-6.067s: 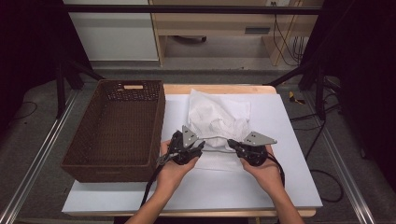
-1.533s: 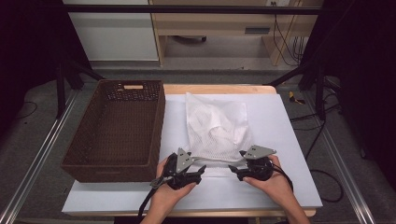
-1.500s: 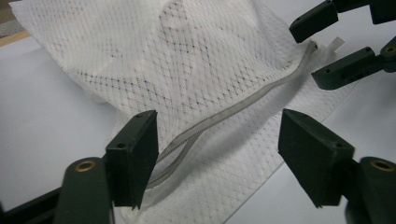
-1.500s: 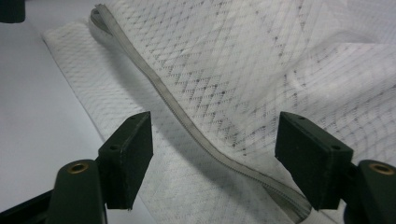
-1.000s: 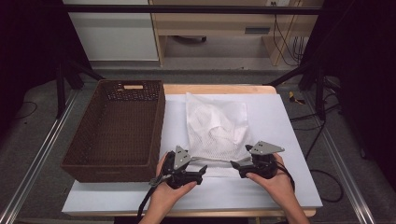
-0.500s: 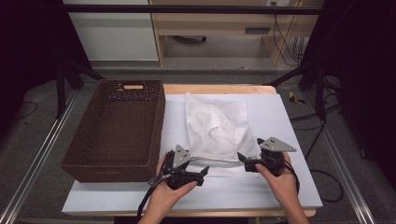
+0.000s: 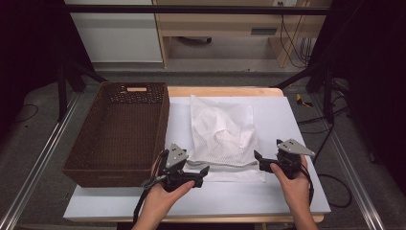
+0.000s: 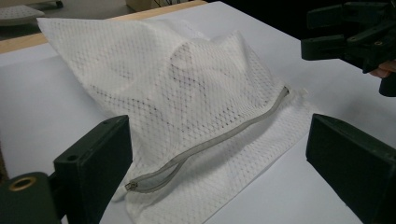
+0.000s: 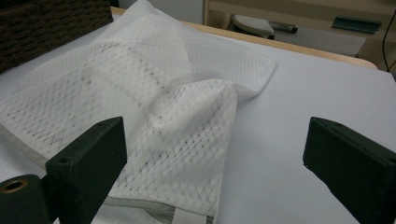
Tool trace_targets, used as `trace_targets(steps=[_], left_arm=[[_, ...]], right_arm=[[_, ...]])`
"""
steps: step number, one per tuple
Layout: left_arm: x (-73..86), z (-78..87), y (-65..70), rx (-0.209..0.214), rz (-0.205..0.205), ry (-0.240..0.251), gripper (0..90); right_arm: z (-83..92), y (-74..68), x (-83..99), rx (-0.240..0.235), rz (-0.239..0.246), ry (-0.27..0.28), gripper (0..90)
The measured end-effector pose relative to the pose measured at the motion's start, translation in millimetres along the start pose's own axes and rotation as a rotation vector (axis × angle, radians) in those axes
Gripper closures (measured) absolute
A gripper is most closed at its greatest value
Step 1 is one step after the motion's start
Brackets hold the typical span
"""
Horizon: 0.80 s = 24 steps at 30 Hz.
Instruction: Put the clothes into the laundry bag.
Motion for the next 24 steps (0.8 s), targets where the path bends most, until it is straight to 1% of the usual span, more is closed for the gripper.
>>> trace_targets(steps=[4, 5, 6, 9, 10, 11, 13, 18, 22, 24], left_arm=[[-5.3, 13.4, -5.0, -0.01, -0.001, 0.006, 7.6], [-5.3, 13.4, -5.0, -0.01, -0.001, 0.006, 7.6], [-7.4, 18.7, -8.3, -0.014, -0.003, 0.012, 7.6], [-9.2, 24.5, -15.7, -0.02, 0.003, 0.02, 7.6], [-9.2, 24.5, -15.7, -0.02, 0.003, 0.02, 7.6], [-10.0, 28.6, -21.2, -0.023, 0.018, 0.031, 7.5], [-10.2, 31.0, -23.7, -0.025, 0.02, 0.033, 7.5], [-12.5, 48.3, -40.0, -0.039, 0.039, 0.05, 7.5], [-11.8, 60.8, -54.1, -0.053, 0.06, 0.06, 7.6], [-10.6, 66.3, -60.6, -0.062, 0.068, 0.06, 7.6]], right_arm=[[0.8, 4.9, 1.3, 0.011, -0.007, 0.002, 6.8], [0.8, 4.9, 1.3, 0.011, -0.007, 0.002, 6.8], [0.1, 6.2, 3.1, 0.013, 0.002, -0.005, 6.7], [-0.8, 9.7, 5.0, 0.027, 0.007, -0.012, 6.7], [-0.9, 10.3, 5.6, 0.027, 0.007, -0.015, 6.3], [-1.1, 10.7, 6.3, 0.026, 0.005, -0.018, 5.7], [-1.4, 11.2, 7.0, 0.025, 0.006, -0.022, 5.5], [-0.7, 15.4, 9.4, 0.036, 0.003, -0.029, 5.6], [-0.9, 19.3, 11.2, 0.062, -0.001, -0.038, 6.6], [-0.7, 20.8, 11.9, 0.066, -0.003, -0.04, 6.6]])
Point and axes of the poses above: each handheld gripper's, and its own axes: z roughly backward along the jaws, x roughly out of its underside, y roughly to its right, the point moved 10 cm from there along -z, roughly forward along the jaws, and after that the axes turned 14 degrees about -y, right-handed, at the moved point
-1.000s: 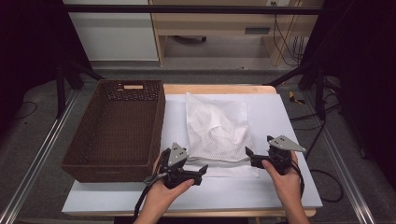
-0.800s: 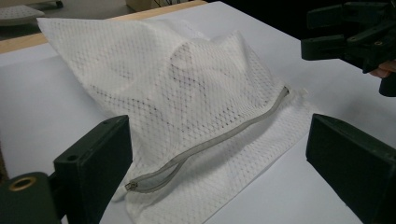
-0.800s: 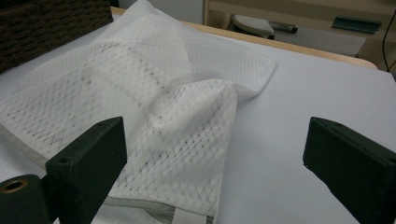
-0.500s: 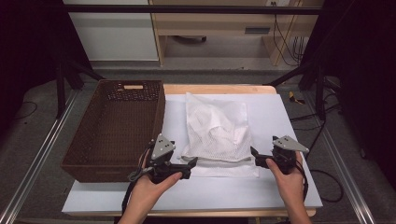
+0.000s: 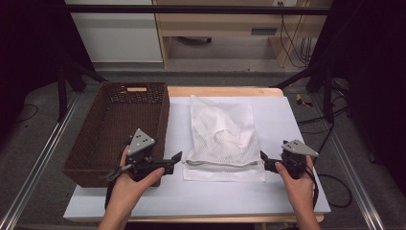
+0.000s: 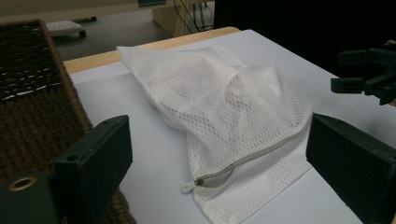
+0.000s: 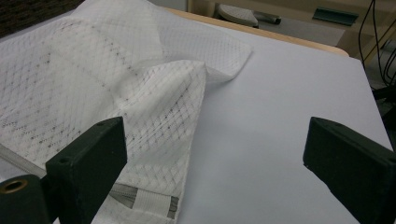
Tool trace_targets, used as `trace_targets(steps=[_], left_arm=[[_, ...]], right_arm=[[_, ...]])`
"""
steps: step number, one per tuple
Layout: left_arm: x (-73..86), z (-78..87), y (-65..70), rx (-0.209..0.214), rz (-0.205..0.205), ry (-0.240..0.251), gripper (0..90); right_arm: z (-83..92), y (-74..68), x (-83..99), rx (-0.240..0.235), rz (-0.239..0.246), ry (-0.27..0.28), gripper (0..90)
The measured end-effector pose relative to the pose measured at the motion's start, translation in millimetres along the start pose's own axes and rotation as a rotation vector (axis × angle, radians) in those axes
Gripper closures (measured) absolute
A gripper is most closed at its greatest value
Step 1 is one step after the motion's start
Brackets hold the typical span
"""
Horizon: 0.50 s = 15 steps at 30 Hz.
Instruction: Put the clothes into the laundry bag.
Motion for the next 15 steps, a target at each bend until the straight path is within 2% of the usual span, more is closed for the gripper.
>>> trace_targets(steps=[9, 15], left_arm=[[5.2, 16.0, -22.4, -0.051, -0.006, -0.017, 7.6], [8.2, 28.4, -39.0, -0.082, 0.009, -0.015, 7.6]], right_arm=[[-0.3, 9.1, 3.6, 0.006, -0.02, -0.006, 7.8], [0.6, 17.6, 7.0, -0.007, -0.057, -0.001, 7.9]])
Point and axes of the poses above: each handheld gripper's, and its own axes: z roughly backward along the jaws, x roughly out of its underside, y roughly to its right, the point moved 10 cm from there along -z, roughly forward along the jaws, and after that the axes turned 14 degrees about -y, right-handed, at the moved point
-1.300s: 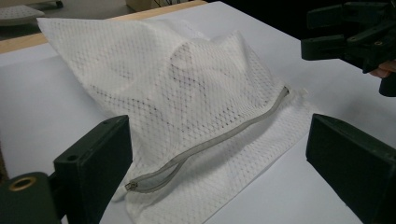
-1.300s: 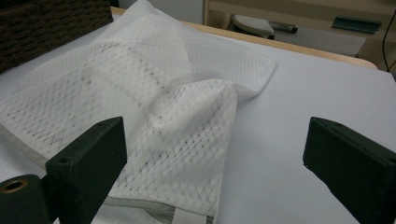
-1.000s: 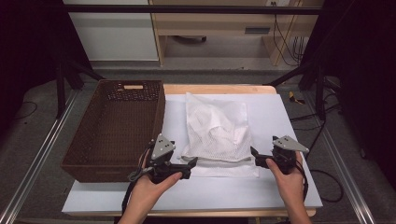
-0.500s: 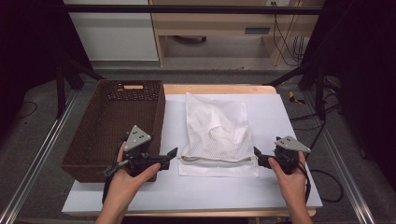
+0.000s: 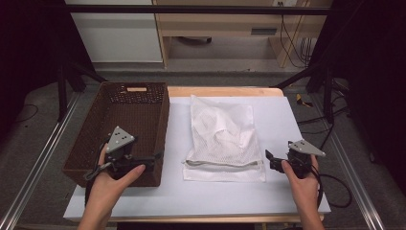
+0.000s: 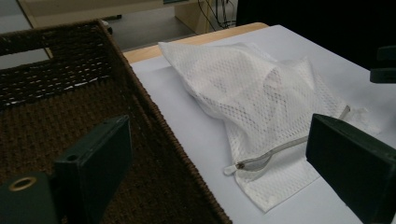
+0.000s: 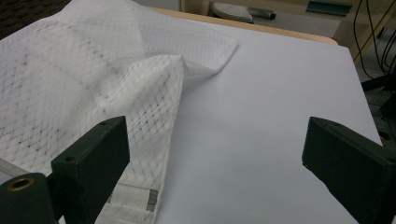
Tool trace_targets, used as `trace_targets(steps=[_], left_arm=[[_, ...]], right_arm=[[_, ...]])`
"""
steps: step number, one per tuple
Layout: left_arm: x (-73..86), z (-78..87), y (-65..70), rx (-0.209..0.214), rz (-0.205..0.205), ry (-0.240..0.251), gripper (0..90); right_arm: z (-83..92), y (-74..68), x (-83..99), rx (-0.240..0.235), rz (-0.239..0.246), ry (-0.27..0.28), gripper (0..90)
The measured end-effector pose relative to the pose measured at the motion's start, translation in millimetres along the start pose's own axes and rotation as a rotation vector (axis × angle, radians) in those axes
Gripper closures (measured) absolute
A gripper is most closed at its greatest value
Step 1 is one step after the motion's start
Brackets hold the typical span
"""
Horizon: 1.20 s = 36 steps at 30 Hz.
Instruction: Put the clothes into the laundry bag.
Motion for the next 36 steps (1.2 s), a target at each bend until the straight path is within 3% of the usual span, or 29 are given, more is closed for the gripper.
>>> trace_targets(steps=[11, 18, 22, 24, 28, 30, 36], left_arm=[[7.9, 13.1, -35.8, -0.063, 0.032, 0.004, 7.2], [14.2, 15.7, -51.0, -0.087, 0.035, -0.003, 5.8], [18.4, 20.3, -62.7, -0.109, 0.026, 0.002, 5.4], [20.4, 23.8, -71.1, -0.118, 0.043, 0.011, 5.2], [21.4, 27.9, -77.5, -0.125, 0.054, 0.021, 5.2], [25.3, 32.5, -86.9, -0.154, 0.056, 0.013, 5.2], [34.2, 34.5, -99.9, -0.179, 0.083, -0.003, 5.5]], right_arm=[[2.9, 16.7, 2.4, 0.032, -0.049, 0.017, 8.3], [0.0, 22.6, 7.8, 0.031, -0.08, -0.003, 8.3], [-0.4, 28.3, 11.3, 0.058, -0.093, -0.008, 8.7], [0.2, 30.7, 12.5, 0.067, -0.105, -0.007, 8.7], [-1.6, 32.5, 17.5, 0.084, -0.118, -0.029, 8.7], [-4.4, 33.0, 20.6, 0.092, -0.114, -0.05, 8.7], [-7.3, 31.2, 25.0, 0.078, -0.131, -0.077, 8.7]])
Point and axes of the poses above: each handheld gripper's, and its own axes: z roughly backward along the jaws, x roughly out of its underside, y roughly to its right, the point moved 10 cm from there along -z, roughly forward along the jaws, and after that the axes turned 14 degrees about -y, right-handed, at the moved point
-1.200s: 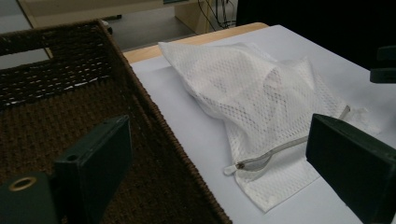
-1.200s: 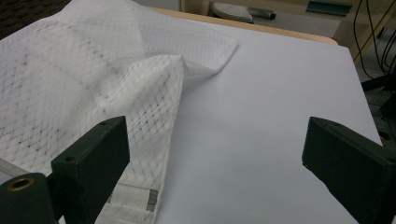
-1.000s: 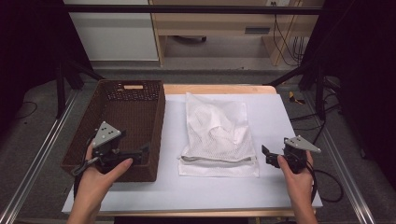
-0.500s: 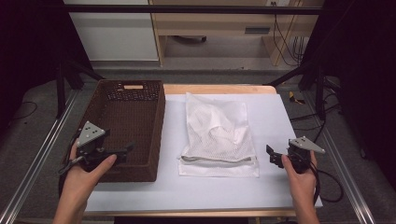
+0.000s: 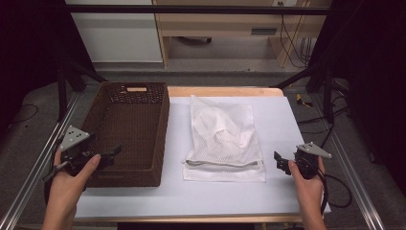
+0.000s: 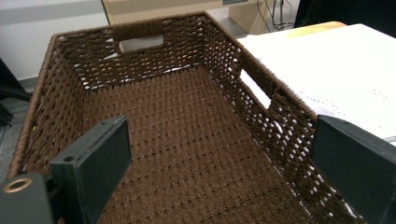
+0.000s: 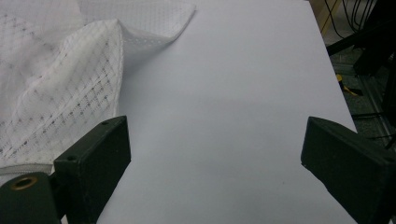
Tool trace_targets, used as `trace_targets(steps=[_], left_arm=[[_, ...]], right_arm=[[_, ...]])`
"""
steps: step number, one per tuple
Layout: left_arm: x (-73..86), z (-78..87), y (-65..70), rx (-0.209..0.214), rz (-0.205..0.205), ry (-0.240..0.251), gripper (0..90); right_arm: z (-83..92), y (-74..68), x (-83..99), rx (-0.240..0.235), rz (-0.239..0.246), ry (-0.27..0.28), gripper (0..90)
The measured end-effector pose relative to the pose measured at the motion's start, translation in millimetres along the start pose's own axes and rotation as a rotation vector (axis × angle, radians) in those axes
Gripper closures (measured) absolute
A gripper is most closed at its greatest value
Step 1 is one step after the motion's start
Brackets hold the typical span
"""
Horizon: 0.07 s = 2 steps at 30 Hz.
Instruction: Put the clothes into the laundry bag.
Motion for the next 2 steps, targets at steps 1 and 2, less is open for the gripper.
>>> trace_targets(steps=[1, 2], left_arm=[[0.3, -0.3, -0.3, -0.001, 0.0, -0.002, 5.6], [0.3, -0.3, -0.3, -0.001, 0.0, -0.002, 5.7]], right_arm=[[-0.4, -0.8, -0.1, -0.004, 0.001, 0.0, 8.7], [-0.6, -1.7, 0.0, -0.008, -0.001, -0.002, 8.7]])
Point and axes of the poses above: each handheld gripper's, and its own axes: z roughly backward along the jaws, x roughly out of its underside, y roughly to its right, the point moved 10 cm from there along -z, roughly forward along the jaws, and after that the axes turned 14 degrees about -y, right-handed, at the moved point
